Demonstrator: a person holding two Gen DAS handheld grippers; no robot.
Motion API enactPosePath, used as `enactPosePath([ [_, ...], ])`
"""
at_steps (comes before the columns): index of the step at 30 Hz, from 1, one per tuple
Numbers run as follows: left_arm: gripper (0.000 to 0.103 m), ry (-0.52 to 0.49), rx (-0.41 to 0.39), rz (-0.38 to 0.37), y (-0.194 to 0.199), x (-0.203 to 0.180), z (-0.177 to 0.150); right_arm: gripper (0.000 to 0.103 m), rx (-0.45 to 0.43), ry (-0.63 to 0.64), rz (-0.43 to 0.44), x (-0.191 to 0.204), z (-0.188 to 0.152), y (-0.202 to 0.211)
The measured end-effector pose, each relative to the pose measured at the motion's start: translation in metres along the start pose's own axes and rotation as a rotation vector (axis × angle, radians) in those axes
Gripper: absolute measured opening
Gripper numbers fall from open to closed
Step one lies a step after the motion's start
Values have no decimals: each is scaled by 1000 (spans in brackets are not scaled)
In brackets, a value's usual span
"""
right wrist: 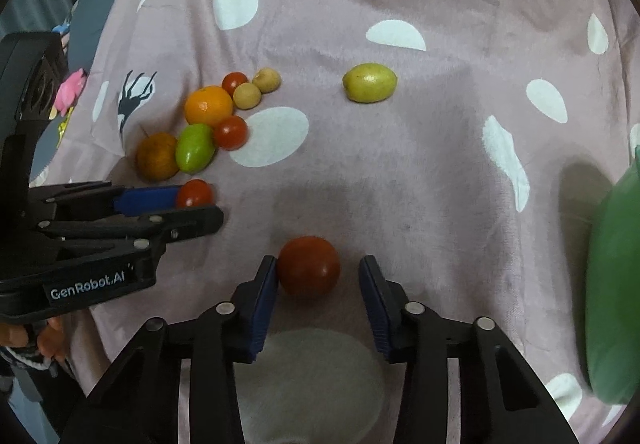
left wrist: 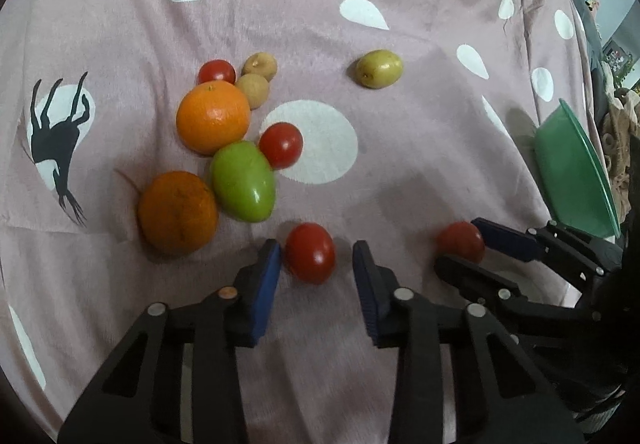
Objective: Organize fruits
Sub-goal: 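Grasp a cherry tomato with the right tool while the left tool grasps another, then carry both cherry tomatoes to the green bowl and open both tools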
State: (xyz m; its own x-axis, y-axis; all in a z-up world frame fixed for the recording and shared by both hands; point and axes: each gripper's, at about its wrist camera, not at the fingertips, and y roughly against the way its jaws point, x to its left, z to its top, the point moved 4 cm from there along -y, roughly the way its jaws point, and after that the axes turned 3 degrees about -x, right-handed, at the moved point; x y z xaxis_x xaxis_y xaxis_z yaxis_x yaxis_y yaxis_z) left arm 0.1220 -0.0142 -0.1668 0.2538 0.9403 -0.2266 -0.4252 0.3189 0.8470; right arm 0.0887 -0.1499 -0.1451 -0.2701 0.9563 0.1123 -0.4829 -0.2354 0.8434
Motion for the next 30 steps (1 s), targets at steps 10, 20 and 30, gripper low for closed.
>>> enactPosePath([
  [10,23,43,-33,-44,3,4,0,30,-25,7,-8,0,3,3],
  [20,23,-19,-101,-148,42,-37,2,30,-167,-69,-32,-23,16,62],
  [30,23,-166,-162,-337,55,-154,37,30,-307,-210,-227,-109,6,143],
])
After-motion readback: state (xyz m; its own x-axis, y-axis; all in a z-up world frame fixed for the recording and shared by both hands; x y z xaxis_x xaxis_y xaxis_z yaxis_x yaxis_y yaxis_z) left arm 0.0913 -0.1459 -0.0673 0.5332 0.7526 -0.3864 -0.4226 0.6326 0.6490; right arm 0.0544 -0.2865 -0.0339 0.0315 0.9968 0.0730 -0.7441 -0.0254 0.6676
